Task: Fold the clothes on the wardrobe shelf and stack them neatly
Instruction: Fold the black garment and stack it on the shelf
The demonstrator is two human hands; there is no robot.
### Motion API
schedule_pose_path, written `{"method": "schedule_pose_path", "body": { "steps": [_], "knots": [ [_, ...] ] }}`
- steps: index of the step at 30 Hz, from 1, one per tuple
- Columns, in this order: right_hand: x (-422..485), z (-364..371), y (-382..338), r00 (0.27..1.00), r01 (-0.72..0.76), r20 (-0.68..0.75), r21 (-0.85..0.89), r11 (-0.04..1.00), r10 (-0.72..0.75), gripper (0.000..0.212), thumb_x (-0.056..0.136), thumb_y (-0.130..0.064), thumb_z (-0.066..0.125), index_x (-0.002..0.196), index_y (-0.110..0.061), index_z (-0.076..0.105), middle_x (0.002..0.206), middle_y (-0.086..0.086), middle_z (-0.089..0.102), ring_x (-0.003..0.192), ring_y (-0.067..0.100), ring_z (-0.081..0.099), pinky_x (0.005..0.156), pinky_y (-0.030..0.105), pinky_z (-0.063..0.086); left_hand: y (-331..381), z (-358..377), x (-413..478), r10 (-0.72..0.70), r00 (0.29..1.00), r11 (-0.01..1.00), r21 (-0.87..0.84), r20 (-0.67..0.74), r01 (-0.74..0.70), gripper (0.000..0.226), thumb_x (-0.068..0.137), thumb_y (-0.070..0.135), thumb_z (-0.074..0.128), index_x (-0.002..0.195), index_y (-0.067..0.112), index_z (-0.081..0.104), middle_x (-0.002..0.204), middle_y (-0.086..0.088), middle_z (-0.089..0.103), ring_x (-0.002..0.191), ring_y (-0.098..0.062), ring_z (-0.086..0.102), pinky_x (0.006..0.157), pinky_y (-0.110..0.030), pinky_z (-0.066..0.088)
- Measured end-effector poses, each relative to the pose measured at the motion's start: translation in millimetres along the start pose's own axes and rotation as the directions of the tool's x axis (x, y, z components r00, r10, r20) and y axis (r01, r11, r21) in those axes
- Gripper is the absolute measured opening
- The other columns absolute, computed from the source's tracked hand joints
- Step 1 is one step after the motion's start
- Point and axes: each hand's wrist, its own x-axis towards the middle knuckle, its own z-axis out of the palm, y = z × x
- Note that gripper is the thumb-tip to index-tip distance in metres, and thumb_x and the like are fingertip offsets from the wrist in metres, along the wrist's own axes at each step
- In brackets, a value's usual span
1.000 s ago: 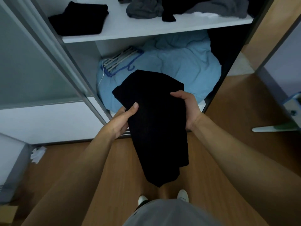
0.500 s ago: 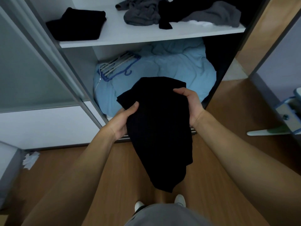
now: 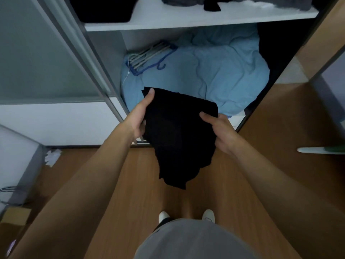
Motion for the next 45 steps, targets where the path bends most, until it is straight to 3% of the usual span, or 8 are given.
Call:
{"method": "schedule_pose_path", "body": {
  "steps": [4, 9, 13, 16, 23, 32, 39, 45],
  "knots": [
    [-0.9, -0.1, -3.5, 0.995, -0.039, -0.095, 0.028, 0.999, 0.042, 0.035, 0.093, -0.021, 0.068, 0.123, -0.004, 0.064, 0.108, 0.013, 0.075, 0.096, 0.027, 0.073, 0.080, 0.035, 0.059, -44.2, -13.3, -5.9, -0.092, 0.981, 0.979, 0.194, 0.173, 0.057, 0.064, 0.078, 0.065, 0.070, 0.131, 0.031, 0.060, 0.130, 0.007, 0.068, 0.120, -0.012, 0.064, 0.099, -0.036, 0.049],
    [-2.8, -13.7, -13.3, 0.982, -0.178, -0.076, -0.062, 0.982, 0.173, 0.026, 0.090, -0.027, 0.067, 0.106, -0.007, 0.069, 0.091, 0.010, 0.073, 0.075, 0.024, 0.070, 0.064, 0.029, 0.059, -64.9, 11.4, -1.3, 0.051, 0.994, 0.951, 0.309, -0.092, -0.020, 0.021, 0.078, 0.018, 0.077, 0.099, 0.017, 0.074, 0.088, -0.003, 0.078, 0.088, -0.024, 0.074, 0.075, -0.033, 0.060],
    [-9.4, -32.1, -7.0, 0.984, -0.151, 0.005, -0.507, 0.849, 0.178, 0.036, 0.083, -0.041, 0.077, 0.114, -0.022, 0.070, 0.101, -0.001, 0.078, 0.093, 0.016, 0.074, 0.083, 0.030, 0.058, -58.4, 16.0, -2.5, 0.097, 0.985, 0.977, 0.204, -0.141, -0.067, 0.020, 0.077, 0.014, 0.068, 0.097, 0.014, 0.070, 0.077, 0.000, 0.077, 0.074, -0.015, 0.075, 0.058, -0.022, 0.056],
    [-9.4, -32.4, 17.2, 0.990, -0.140, -0.046, -0.436, 0.889, 0.134, 0.040, 0.086, -0.016, 0.076, 0.124, -0.013, 0.063, 0.109, 0.006, 0.075, 0.096, 0.019, 0.072, 0.088, 0.034, 0.057, -53.1, 15.4, -5.8, 0.141, 0.982, 0.960, 0.259, -0.127, -0.105, 0.016, 0.082, 0.010, 0.066, 0.096, 0.016, 0.068, 0.074, 0.002, 0.077, 0.070, -0.012, 0.074, 0.056, -0.020, 0.055],
    [-3.1, -18.3, 26.3, 0.988, 0.116, -0.045, -0.410, 0.905, -0.147, 0.084, 0.088, 0.008, 0.055, 0.153, -0.038, 0.027, 0.121, -0.004, 0.065, 0.079, -0.001, 0.068, 0.071, 0.021, 0.057, -50.8, -12.3, -8.1, 0.241, 0.961, 0.895, 0.414, -0.134, -0.167, 0.077, 0.086, -0.004, 0.065, 0.149, 0.019, 0.029, 0.103, 0.013, 0.061, 0.073, 0.011, 0.067, 0.061, -0.007, 0.049],
    [-1.4, 12.2, 39.5, 0.992, 0.063, 0.095, -0.941, 0.333, 0.083, 0.097, 0.075, -0.033, 0.083, 0.153, -0.022, 0.027, 0.142, 0.010, 0.040, 0.131, 0.024, 0.042, 0.098, 0.032, 0.043, -52.5, -30.8, -10.2, 0.376, 0.927, 0.694, 0.659, 0.012, -0.290, 0.052, 0.089, -0.006, 0.053, 0.133, 0.021, 0.059, 0.126, 0.006, 0.058, 0.116, -0.007, 0.052, 0.082, 0.007, 0.035],
    [3.5, 36.6, 41.8, 0.983, 0.158, 0.170, -0.977, -0.144, -0.075, 0.014, 0.087, -0.019, 0.063, 0.100, -0.019, 0.069, 0.103, 0.005, 0.068, 0.096, 0.027, 0.065, 0.074, 0.034, 0.050, -65.4, -64.0, -9.2, 0.240, 0.970, 0.595, 0.782, 0.047, -0.185, 0.038, 0.086, 0.024, 0.062, 0.123, 0.032, 0.058, 0.121, 0.007, 0.060, 0.114, -0.013, 0.056, 0.082, -0.010, 0.040],
    [6.2, 65.9, 21.6, 0.947, 0.315, 0.319, -0.895, -0.315, 0.040, 0.013, 0.088, -0.035, 0.062, 0.086, -0.022, 0.064, 0.096, 0.002, 0.066, 0.093, 0.027, 0.063, 0.058, 0.031, 0.028, -81.3, -88.2, -10.7, 0.015, 0.992, 0.202, 0.971, 0.127, -0.127, 0.120, 0.040, 0.093, 0.064, 0.146, 0.045, 0.034, 0.160, 0.018, 0.006, 0.149, -0.014, 0.004, 0.120, -0.042, 0.014]
  ]
}}
